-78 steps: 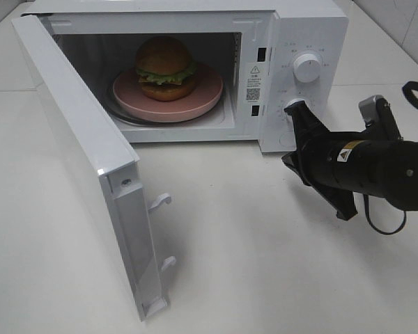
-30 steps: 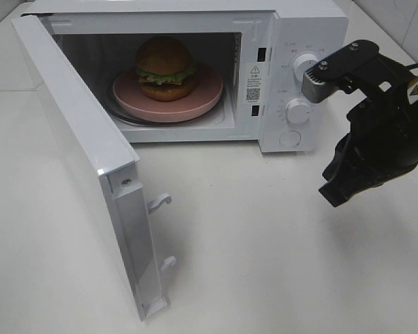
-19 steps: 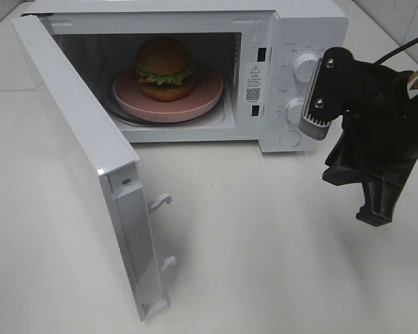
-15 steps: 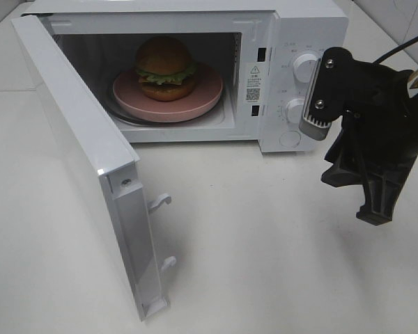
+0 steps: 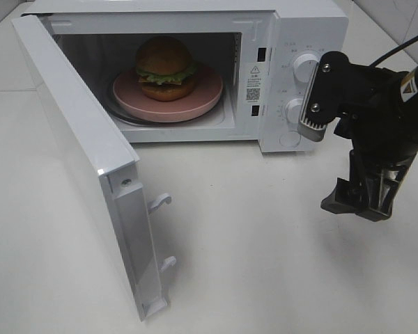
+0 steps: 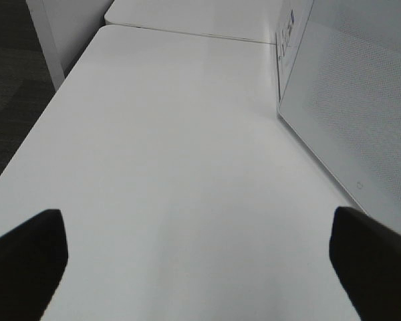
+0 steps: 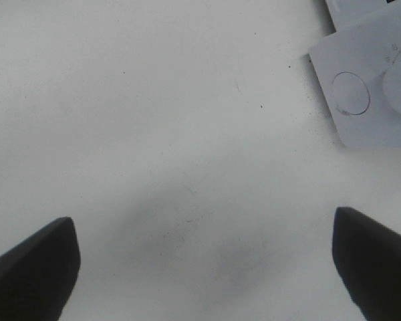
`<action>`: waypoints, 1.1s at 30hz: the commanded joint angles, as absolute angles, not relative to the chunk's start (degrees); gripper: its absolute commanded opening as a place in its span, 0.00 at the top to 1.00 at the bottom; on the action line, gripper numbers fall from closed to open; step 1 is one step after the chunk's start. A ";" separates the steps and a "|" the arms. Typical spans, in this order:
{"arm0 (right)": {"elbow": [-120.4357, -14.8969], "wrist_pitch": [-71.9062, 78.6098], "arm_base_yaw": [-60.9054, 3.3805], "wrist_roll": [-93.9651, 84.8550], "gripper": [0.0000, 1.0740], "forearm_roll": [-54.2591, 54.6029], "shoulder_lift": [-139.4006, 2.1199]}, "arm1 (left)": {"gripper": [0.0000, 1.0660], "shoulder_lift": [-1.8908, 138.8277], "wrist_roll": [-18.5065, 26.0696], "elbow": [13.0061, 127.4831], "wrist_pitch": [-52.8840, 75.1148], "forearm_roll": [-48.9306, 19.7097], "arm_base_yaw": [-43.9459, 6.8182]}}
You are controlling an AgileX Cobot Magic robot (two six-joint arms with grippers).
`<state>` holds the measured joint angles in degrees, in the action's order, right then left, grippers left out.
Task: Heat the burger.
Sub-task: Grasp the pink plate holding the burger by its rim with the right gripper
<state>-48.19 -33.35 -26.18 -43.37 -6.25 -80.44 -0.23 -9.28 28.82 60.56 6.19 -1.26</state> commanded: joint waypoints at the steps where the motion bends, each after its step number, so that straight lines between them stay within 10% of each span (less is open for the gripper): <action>1: -50.02 -34.32 -27.33 -42.80 0.09 -7.62 -81.65 | 0.06 -1.43 -9.45 28.82 59.82 5.96 -1.66; 33: -76.60 -32.66 -38.27 -39.53 0.14 -19.48 -106.91 | 0.06 -1.43 -9.45 28.82 59.82 5.96 -1.66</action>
<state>-76.03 -32.83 -38.04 -40.11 -19.25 -106.63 -0.23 -9.28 28.82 60.56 6.19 -1.26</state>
